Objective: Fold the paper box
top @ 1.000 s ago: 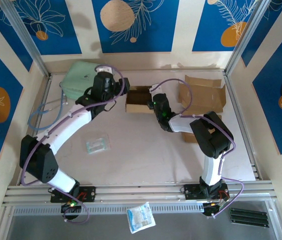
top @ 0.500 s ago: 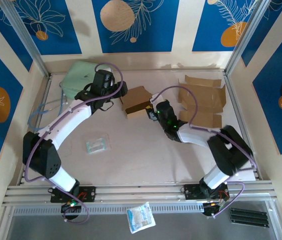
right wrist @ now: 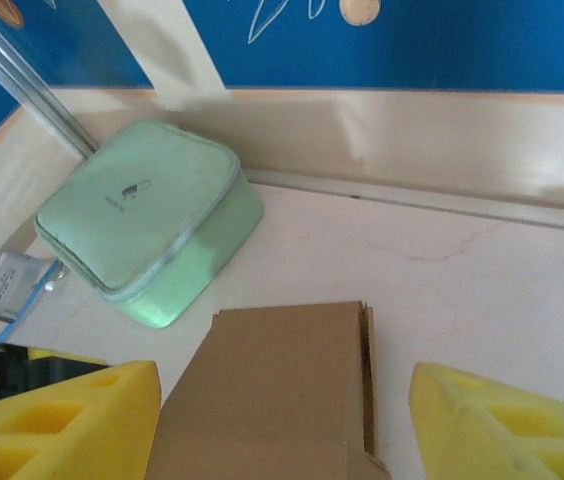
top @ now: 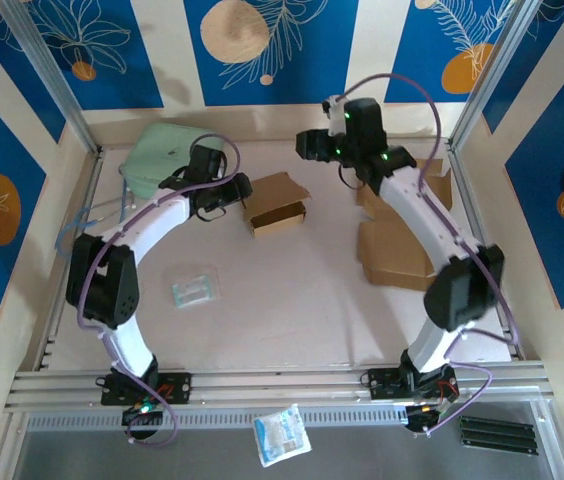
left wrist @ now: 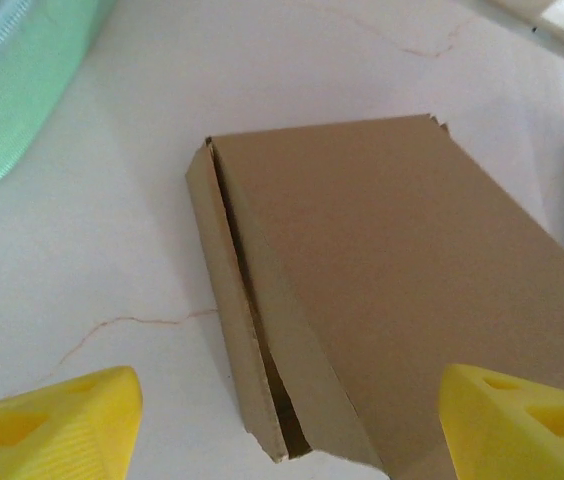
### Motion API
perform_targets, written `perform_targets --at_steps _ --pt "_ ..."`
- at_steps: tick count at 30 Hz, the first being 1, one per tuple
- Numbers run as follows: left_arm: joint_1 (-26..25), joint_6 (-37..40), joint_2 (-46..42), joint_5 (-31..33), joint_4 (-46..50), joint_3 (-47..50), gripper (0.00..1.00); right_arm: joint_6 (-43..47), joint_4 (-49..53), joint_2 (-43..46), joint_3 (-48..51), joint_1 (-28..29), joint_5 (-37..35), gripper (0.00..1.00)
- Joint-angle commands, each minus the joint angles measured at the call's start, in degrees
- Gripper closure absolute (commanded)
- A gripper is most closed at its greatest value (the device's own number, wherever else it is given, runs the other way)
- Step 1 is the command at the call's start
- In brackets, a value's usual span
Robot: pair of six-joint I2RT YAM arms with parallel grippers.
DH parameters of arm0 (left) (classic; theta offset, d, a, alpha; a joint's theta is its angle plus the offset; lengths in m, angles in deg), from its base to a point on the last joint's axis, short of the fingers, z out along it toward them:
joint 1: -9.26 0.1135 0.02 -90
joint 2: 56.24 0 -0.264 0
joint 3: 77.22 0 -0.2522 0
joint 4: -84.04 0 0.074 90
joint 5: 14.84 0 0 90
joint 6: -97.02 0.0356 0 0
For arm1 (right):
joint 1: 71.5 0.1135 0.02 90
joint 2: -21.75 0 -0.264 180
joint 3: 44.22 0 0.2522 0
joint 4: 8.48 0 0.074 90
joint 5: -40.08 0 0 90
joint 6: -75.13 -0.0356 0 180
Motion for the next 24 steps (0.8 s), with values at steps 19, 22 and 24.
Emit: perform_targets --at_steps 19,22,24 --pt "0.5 6.9 9.1 -4.1 -5.3 1.7 0.36 5.6 18.4 -22.5 -8.0 2.7 -12.5 0.35" --pt "0.5 7.7 7.3 -3.8 -6.5 1.0 0.3 4.0 17.9 -20.2 -9.4 1.6 -7.4 0.32" --pt "0.5 8.1 7.7 -3.9 -6.9 -0.1 0.24 1.5 16.7 -19.8 -10.0 0.0 -3.1 0.31"
